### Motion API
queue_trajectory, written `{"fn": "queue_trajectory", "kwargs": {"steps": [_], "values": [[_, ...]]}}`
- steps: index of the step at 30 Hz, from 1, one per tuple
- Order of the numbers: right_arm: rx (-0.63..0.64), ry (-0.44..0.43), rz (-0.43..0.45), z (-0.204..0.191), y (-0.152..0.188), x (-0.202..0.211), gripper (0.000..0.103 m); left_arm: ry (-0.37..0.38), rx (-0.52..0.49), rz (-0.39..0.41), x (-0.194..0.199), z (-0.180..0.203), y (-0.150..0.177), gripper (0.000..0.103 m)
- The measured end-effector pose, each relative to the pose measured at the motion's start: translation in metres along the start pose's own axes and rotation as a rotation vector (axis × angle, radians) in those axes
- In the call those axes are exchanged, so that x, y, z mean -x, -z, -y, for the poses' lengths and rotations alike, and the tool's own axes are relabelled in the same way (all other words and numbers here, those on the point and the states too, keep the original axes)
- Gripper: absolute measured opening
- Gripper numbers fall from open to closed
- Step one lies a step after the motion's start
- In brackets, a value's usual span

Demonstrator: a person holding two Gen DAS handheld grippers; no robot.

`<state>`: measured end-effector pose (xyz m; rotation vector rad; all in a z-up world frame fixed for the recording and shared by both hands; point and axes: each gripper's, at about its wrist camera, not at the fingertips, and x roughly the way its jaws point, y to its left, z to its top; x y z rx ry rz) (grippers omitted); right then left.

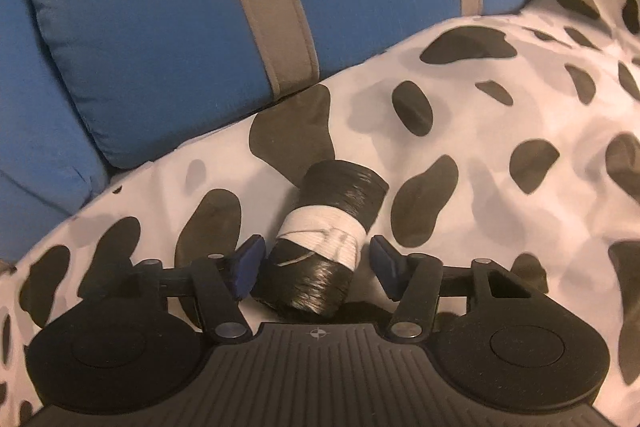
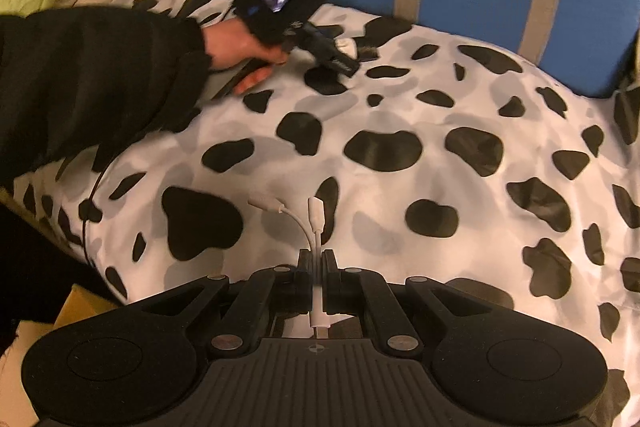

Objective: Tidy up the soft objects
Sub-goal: 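Grasp the black-and-white wrapped roll with the left gripper while the right holds the cable, then carry the wrapped roll and cable over the cardboard box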

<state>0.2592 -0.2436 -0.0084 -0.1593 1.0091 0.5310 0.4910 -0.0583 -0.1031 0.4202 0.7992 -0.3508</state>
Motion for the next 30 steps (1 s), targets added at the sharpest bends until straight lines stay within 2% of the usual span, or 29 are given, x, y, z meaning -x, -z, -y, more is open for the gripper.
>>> {"fn": "queue_trajectory", "kwargs": {"steps": [3, 6, 9, 22, 30], "values": [[-0.015, 0.003, -0.001, 0.002, -0.001, -0.001, 0.006, 0.008, 0.024, -0.037, 0.003, 0.001, -0.002, 0.045], [-0.033, 0.008, 0.005, 0.005, -0.002, -0.002, 0.006, -0.002, 0.011, -0.054, 0.010, 0.005, 0.000, 0.044], [-0.040, 0.028, 0.009, 0.007, -0.001, -0.003, 0.006, 0.003, 0.046, -0.066, 0.021, 0.004, 0.007, 0.044], [-0.066, 0.153, 0.102, 0.008, -0.003, 0.003, 0.006, -0.024, 0.076, 0.021, 0.119, 0.017, 0.021, 0.044], [-0.050, 0.205, 0.108, 0.002, 0.002, 0.007, 0.006, -0.020, 0.090, 0.054, 0.181, 0.036, 0.037, 0.044]]}}
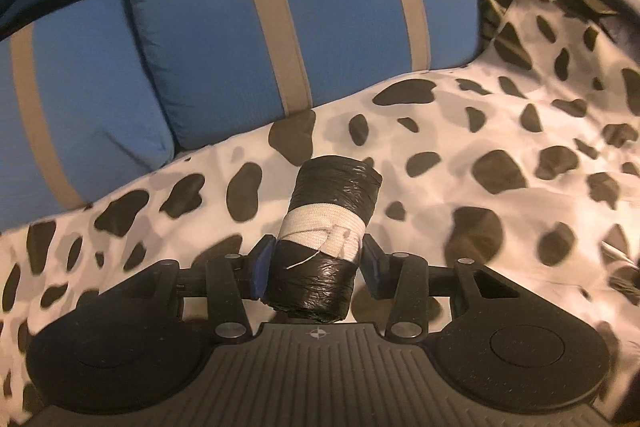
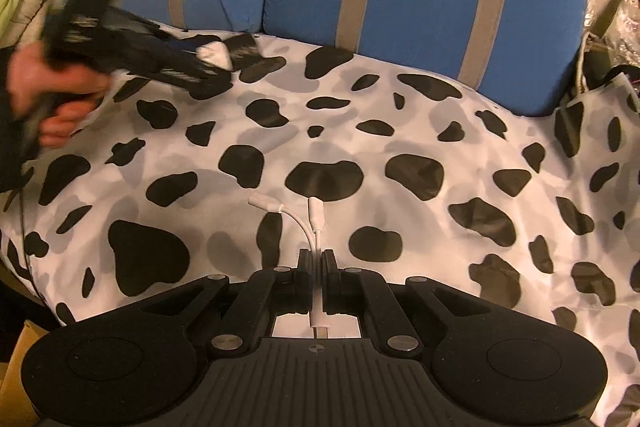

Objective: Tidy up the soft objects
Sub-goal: 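Carry the wrapped roll and cable over the cardboard box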

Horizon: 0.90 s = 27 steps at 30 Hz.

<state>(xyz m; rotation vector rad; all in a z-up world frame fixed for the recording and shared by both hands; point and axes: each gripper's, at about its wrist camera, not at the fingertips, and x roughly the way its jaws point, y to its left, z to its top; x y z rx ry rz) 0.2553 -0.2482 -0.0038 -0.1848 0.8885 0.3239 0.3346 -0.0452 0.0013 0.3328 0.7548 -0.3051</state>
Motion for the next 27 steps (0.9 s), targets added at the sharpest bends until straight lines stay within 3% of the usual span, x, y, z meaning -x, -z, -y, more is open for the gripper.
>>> {"fn": "queue_trajectory", "kwargs": {"steps": [9, 15, 27], "values": [[-0.029, 0.016, 0.015, 0.000, 0.011, 0.016, 0.006, 0.045, 0.097, 0.020, 0.074, 0.002, 0.028, 0.044], [-0.059, 0.011, 0.012, -0.001, 0.016, 0.038, 0.006, 0.052, 0.091, 0.029, 0.113, 0.009, 0.046, 0.044], [-0.075, -0.039, -0.029, -0.032, 0.043, 0.092, 0.006, 0.169, 0.096, 0.014, 0.171, 0.034, 0.082, 0.044]]}}
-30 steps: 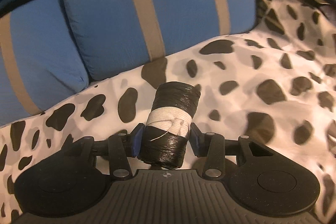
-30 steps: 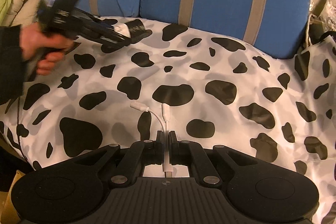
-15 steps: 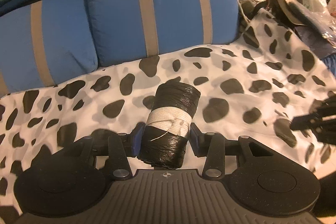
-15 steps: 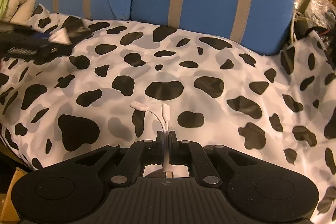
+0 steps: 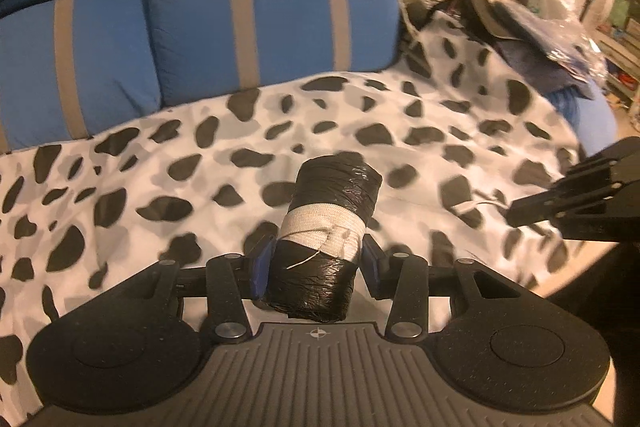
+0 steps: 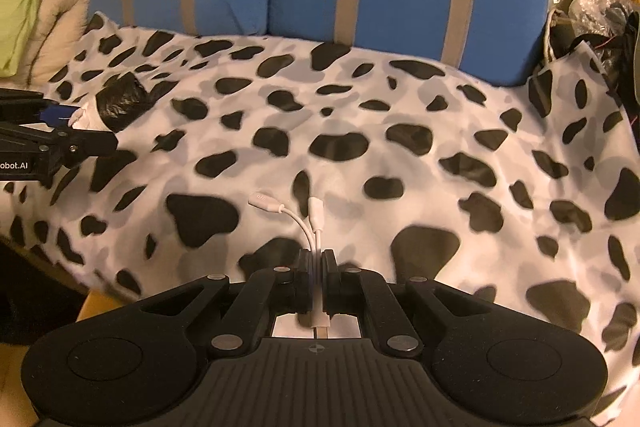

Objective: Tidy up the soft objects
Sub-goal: 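Carry the wrapped roll and cable over the cardboard box, then open the left gripper to drop the roll while the right drops the cable into the box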

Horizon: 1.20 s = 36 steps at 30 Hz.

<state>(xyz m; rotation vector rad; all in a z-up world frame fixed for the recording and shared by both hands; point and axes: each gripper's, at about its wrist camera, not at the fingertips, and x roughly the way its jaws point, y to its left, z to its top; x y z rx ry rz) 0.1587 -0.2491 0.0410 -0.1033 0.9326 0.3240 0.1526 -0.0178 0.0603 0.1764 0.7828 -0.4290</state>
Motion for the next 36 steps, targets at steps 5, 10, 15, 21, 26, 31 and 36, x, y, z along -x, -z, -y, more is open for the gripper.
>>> {"fn": "queue_trajectory", "kwargs": {"steps": [5, 10, 15, 21, 26, 31, 36], "values": [[0.007, -0.030, -0.020, -0.019, 0.019, 0.014, 0.006, 0.050, 0.009, -0.027, 0.015, 0.013, 0.022, 0.044], [0.003, -0.050, -0.037, -0.030, 0.035, 0.026, 0.006, 0.082, 0.002, -0.066, 0.022, 0.024, 0.043, 0.044], [0.010, -0.056, -0.054, -0.039, 0.049, 0.031, 0.006, 0.127, -0.019, -0.109, 0.025, 0.033, 0.060, 0.044], [0.013, -0.071, -0.074, -0.048, 0.061, 0.034, 0.006, 0.191, -0.057, -0.194, 0.019, 0.047, 0.078, 0.045], [0.014, -0.084, -0.085, -0.055, 0.072, 0.034, 0.006, 0.174, -0.021, -0.257, 0.013, 0.050, 0.091, 0.076], [0.024, -0.080, -0.089, -0.061, 0.080, 0.031, 0.006, 0.140, 0.056, -0.267, 0.020, 0.046, 0.102, 0.077], [0.016, -0.090, -0.078, -0.059, 0.085, 0.033, 0.006, 0.112, 0.078, -0.271, 0.024, 0.046, 0.118, 0.077]]}}
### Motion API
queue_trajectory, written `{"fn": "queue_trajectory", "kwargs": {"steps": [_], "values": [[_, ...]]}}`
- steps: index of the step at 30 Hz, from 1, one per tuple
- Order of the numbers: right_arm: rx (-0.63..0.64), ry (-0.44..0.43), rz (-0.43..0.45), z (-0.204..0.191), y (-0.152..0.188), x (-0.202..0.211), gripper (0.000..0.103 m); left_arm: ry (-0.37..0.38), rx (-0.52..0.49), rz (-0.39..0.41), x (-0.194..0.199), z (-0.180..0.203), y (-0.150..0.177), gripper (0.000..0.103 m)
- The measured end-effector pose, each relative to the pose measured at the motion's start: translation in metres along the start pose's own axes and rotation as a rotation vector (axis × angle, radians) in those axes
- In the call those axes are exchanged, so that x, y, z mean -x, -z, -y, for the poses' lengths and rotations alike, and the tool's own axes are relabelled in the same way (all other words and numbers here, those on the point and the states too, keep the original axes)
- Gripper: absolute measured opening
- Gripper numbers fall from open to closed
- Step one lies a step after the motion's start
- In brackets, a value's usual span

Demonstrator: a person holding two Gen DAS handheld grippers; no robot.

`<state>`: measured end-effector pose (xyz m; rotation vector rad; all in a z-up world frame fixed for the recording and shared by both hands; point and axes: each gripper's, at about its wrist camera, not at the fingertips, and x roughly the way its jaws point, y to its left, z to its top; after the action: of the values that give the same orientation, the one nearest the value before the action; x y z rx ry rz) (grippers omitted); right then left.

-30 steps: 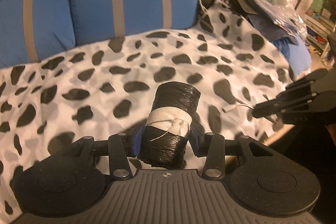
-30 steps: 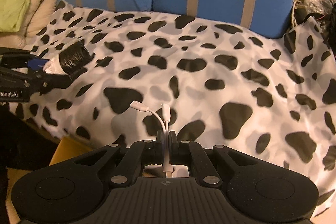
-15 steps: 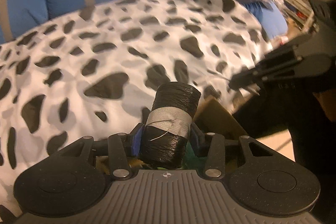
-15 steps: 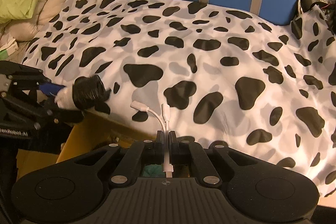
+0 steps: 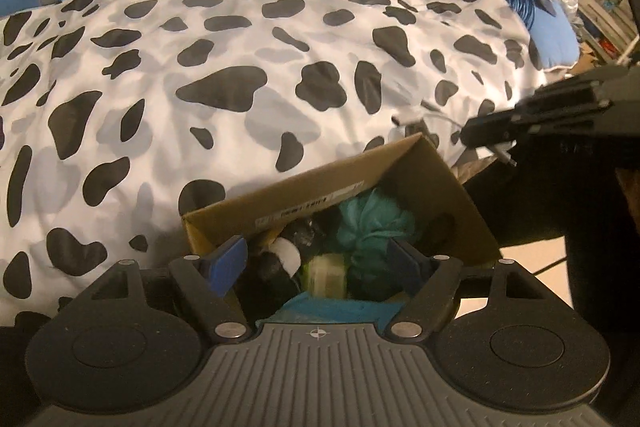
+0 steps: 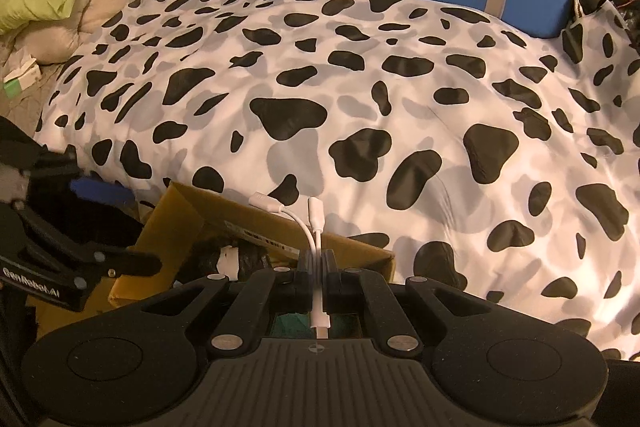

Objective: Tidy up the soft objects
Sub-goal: 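Open the left gripper to drop the roll while the right drops the cable into the box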

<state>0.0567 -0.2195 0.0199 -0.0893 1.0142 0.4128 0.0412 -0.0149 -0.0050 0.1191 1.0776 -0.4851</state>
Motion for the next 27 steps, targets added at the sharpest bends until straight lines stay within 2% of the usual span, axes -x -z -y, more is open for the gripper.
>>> {"fn": "queue_trajectory", "kwargs": {"steps": [7, 16, 17, 18, 19, 21, 25, 27], "values": [[0.007, -0.017, 0.009, -0.007, -0.001, -0.001, 0.006, -0.024, 0.027, -0.022, -0.003, -0.010, 0.012, 0.077], [0.029, -0.065, 0.001, -0.023, -0.005, -0.009, 0.009, -0.023, 0.021, -0.012, 0.001, -0.010, 0.018, 0.077], [0.023, -0.062, -0.006, -0.024, -0.005, -0.011, 0.013, -0.024, 0.022, -0.011, 0.001, -0.010, 0.018, 0.077], [0.019, -0.060, -0.016, -0.024, -0.005, -0.014, 0.032, -0.026, 0.024, -0.011, 0.001, -0.010, 0.018, 0.077], [0.018, -0.057, -0.022, -0.025, -0.005, -0.016, 0.059, -0.028, 0.026, -0.013, 0.001, -0.010, 0.019, 0.077], [0.029, -0.050, -0.012, -0.029, -0.004, -0.015, 0.086, -0.032, 0.029, -0.016, 0.000, -0.010, 0.018, 0.077], [0.059, -0.045, -0.009, -0.033, 0.001, -0.014, 0.101, -0.051, 0.051, -0.013, 0.000, -0.011, 0.017, 0.077], [0.066, -0.030, -0.020, -0.034, 0.003, -0.016, 0.103, -0.085, 0.065, -0.009, 0.000, -0.011, 0.016, 0.080]]}}
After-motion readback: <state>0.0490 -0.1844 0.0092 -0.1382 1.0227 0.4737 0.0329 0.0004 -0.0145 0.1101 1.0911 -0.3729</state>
